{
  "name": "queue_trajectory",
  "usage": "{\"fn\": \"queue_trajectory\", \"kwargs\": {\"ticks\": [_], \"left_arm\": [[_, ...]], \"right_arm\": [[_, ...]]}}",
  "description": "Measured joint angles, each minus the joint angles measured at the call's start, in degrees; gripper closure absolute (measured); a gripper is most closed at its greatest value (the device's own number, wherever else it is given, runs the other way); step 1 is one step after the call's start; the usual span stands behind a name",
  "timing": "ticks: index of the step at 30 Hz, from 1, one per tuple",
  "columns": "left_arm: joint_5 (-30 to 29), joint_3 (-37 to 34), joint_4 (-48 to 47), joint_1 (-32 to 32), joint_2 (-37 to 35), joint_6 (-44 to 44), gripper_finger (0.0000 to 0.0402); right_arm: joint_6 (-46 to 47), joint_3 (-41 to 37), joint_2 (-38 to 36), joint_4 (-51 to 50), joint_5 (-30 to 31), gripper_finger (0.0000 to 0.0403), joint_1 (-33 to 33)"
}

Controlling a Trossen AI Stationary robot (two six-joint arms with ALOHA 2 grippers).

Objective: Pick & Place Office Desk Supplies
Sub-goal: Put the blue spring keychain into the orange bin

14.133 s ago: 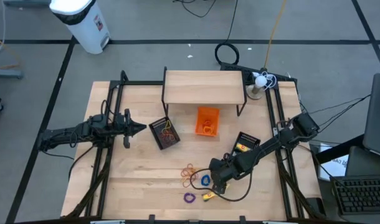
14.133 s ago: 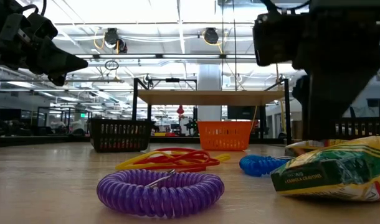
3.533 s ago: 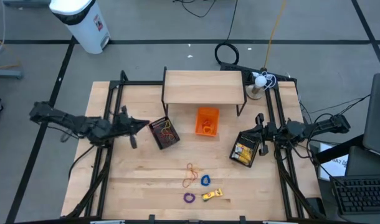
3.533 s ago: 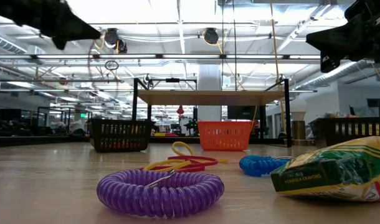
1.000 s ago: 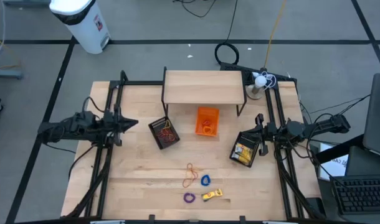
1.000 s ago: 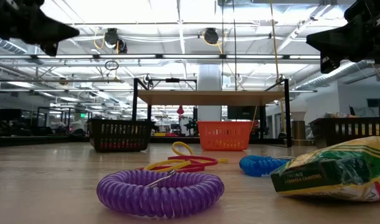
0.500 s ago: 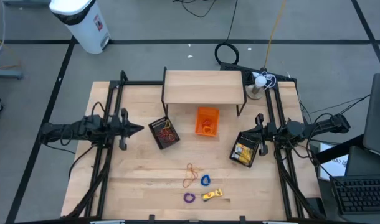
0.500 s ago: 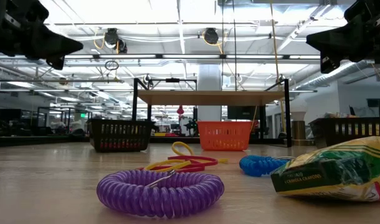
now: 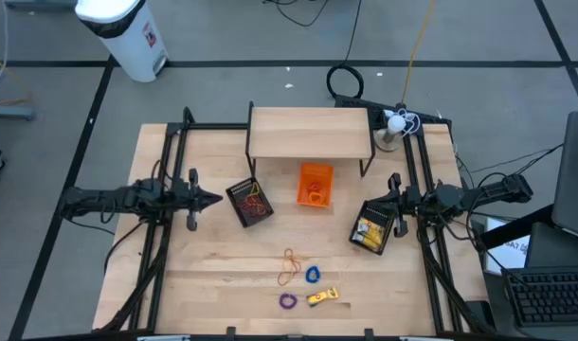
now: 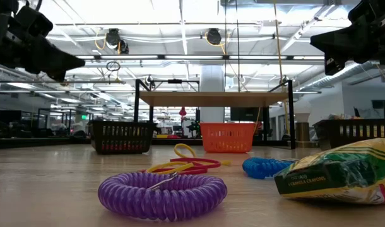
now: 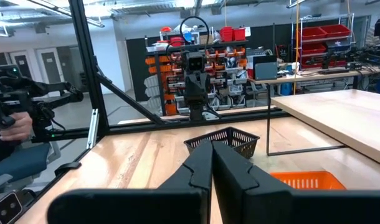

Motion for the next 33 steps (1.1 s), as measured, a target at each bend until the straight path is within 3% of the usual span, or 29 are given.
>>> {"fn": "queue_trajectory", "kwargs": {"ticks": [11, 19, 24, 33], "left_arm": [[0.86, -0.76, 2.52, 0.0, 0.96, -1.33, 0.0392], [0.57, -0.76, 2.48, 0.0, 1.86, -1.43, 0.0397], [-1.65, -0.78, 2.6, 0.0, 3.91, -2.97, 0.0384], [-2.74, -0.8, 2.74, 0.0, 8.33, -3.99, 0.0383]], "right_arm": [[2.65, 0.0, 0.48, 0.04, 1.91, 0.0399, -0.02], [3.26, 0.02, 5.44, 4.31, 1.75, 0.0402, -0.01], [3.4, 2.47, 14.18, 9.31, 1.71, 0.0402, 0.42], [4.51, 17.77, 42.97, 8.66, 7.65, 0.0403, 4.75]]}}
